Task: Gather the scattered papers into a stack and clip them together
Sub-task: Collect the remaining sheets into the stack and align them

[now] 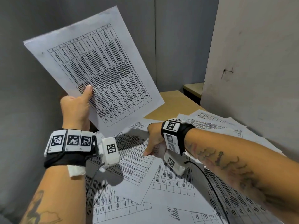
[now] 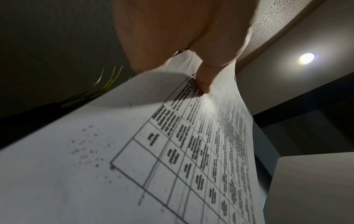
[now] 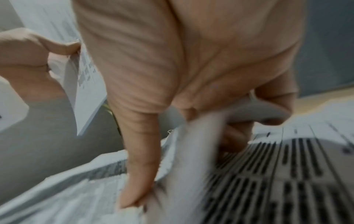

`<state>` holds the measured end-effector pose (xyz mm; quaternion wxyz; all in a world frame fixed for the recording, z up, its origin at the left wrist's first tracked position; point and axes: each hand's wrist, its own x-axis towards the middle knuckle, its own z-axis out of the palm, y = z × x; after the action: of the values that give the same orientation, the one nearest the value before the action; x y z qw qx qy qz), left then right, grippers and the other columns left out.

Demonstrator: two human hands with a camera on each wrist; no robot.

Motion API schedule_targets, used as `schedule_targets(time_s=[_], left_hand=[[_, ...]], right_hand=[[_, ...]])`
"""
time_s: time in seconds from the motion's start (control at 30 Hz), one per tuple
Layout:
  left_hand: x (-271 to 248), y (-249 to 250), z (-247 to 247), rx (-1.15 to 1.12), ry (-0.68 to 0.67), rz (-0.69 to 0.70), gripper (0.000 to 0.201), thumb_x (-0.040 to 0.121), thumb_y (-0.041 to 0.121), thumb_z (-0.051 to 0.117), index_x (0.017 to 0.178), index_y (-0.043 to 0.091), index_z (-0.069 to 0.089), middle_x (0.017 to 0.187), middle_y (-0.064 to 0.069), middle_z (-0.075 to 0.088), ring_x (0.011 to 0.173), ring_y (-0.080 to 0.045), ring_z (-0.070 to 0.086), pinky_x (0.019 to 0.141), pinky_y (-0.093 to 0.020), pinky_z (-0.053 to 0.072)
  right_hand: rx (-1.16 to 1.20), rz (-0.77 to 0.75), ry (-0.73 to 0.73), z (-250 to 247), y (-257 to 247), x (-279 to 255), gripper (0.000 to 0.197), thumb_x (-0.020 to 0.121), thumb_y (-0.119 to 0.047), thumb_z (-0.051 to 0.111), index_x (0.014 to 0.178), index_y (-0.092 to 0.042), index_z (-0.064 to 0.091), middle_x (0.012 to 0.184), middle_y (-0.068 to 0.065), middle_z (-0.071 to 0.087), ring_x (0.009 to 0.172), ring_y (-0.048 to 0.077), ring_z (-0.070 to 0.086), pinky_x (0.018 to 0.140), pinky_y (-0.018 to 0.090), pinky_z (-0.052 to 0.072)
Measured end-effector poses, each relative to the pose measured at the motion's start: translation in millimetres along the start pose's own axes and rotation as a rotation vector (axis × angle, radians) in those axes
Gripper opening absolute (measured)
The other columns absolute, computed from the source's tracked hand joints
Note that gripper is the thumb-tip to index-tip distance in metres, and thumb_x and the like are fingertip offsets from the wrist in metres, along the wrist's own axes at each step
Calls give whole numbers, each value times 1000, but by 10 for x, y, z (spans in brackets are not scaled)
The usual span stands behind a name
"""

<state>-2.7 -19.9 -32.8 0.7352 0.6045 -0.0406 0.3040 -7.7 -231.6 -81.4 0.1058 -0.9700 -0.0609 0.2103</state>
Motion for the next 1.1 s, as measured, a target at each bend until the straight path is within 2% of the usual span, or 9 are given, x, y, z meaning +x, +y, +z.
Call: schedule_targets(time_s=[0.1,0.2,0.3,0.37,0.47,0.6,0.77,0.93,1.1], left_hand=[[-40,55,18,-48,-28,-20,45,93,12,65,57,17,39,47,16,44,42,6,44,53,-10,42],[-28,80,11,-115,-47,-79,11,91,9,66,85,1,65,99,-7,73,94,-14,71,91,-33,56],[-45,100,62,-195,-88,-144,18,92,6,63,99,-10,64,95,-12,73,94,-23,72,84,-34,58],[-72,104,136,-211,-102,-167,30,94,5,61,115,-16,56,107,-17,69,103,-25,69,78,-27,59],[-90,88,230,-204,-139,-220,34,95,5,59,122,-16,52,114,-21,66,104,-26,69,87,-38,58],[-84,36,294,-162,-123,-277,34,92,11,64,119,-8,56,111,-16,68,103,-24,69,92,-43,55],[-129,43,301,-221,-221,-332,37,97,9,56,127,-12,53,124,-22,64,115,-29,64,102,-46,49],[-213,26,386,-183,-206,-162,14,93,10,64,106,5,66,104,-11,73,95,-21,72,81,-39,59],[-322,8,466,-127,-302,25,18,89,3,67,99,17,71,101,-3,74,100,-24,70,93,-46,55]], right_hand=[[161,-52,111,4,32,-47,43,81,-34,81,109,-5,66,78,-1,64,67,16,59,58,26,46],[355,-40,299,-76,211,-165,23,88,-36,73,85,-14,64,82,0,63,72,15,56,57,24,42],[632,-144,464,-174,490,-337,5,93,-19,68,98,-19,65,89,-11,70,79,6,63,67,17,45],[886,-312,539,-222,659,-451,16,90,-4,68,101,-16,69,87,-11,74,74,-1,68,69,20,51],[1202,-413,658,-255,840,-535,33,81,-19,74,113,-12,69,103,10,76,85,22,73,73,39,60],[1498,-496,726,-239,825,-568,43,86,-15,68,126,-2,60,116,19,71,97,29,71,81,41,61],[1530,-477,736,-190,759,-561,36,89,-31,61,117,-8,65,109,13,74,96,27,72,82,43,60],[1412,-473,740,-219,786,-568,60,85,-51,65,115,1,65,118,24,68,106,30,67,100,56,49],[1361,-582,717,-333,837,-623,38,72,-19,75,107,-9,68,94,1,76,87,16,72,79,34,58]])
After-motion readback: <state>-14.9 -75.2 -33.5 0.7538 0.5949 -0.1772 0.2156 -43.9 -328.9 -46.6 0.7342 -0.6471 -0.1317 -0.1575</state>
